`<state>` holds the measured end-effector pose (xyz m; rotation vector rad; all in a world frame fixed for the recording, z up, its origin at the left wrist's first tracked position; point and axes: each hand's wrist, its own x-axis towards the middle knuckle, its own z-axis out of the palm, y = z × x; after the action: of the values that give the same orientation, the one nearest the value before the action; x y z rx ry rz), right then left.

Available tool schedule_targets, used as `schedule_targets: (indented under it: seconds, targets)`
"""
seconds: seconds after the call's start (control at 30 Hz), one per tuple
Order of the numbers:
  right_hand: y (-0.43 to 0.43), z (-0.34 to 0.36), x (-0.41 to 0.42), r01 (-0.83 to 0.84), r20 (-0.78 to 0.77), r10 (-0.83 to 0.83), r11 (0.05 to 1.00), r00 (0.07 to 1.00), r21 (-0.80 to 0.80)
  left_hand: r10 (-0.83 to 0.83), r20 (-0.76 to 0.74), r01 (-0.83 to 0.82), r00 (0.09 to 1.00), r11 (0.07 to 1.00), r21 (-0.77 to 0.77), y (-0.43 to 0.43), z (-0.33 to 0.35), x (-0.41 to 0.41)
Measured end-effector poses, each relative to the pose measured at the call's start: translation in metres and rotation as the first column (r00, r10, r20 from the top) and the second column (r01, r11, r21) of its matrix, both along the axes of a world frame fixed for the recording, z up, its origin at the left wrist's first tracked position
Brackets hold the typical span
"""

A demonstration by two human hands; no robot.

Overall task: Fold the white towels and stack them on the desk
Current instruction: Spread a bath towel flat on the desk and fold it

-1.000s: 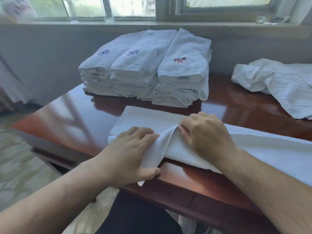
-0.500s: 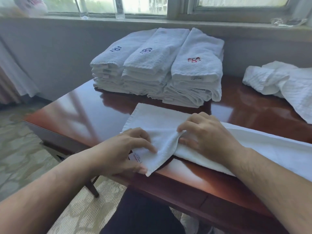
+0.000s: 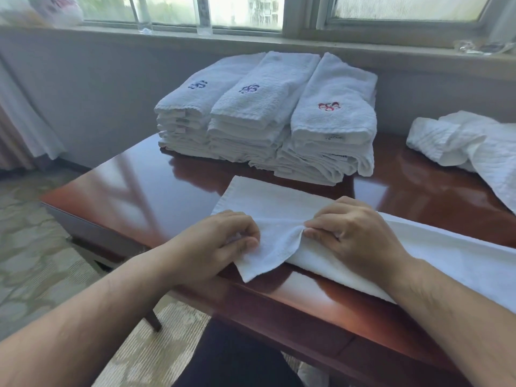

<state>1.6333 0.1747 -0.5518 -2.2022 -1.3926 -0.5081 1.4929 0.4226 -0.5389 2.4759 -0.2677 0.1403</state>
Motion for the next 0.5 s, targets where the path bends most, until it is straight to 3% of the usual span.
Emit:
schedule_targets:
  seconds: [0.2,0.4,0.5]
  targets:
    - [0.005,0.001,0.002,0.059,-0.185,-0.040,0.994,0.982,0.095,-0.122,-0.177,0.131,0.977,0.991,0.041,0.016,-0.002,0.000]
    - [0.009,-0.002,0.003,0.072,-0.228,-0.054,0.995,0.972,0.073,-0.082,0.002,0.081,0.997,0.990,0.111,0.006,-0.008,0.004]
    - [0.011,-0.001,0.005,0.130,-0.175,-0.116,0.989,0.978,0.072,0.075,0.023,-0.071,0.997,0.988,-0.135,0.005,-0.006,0.009]
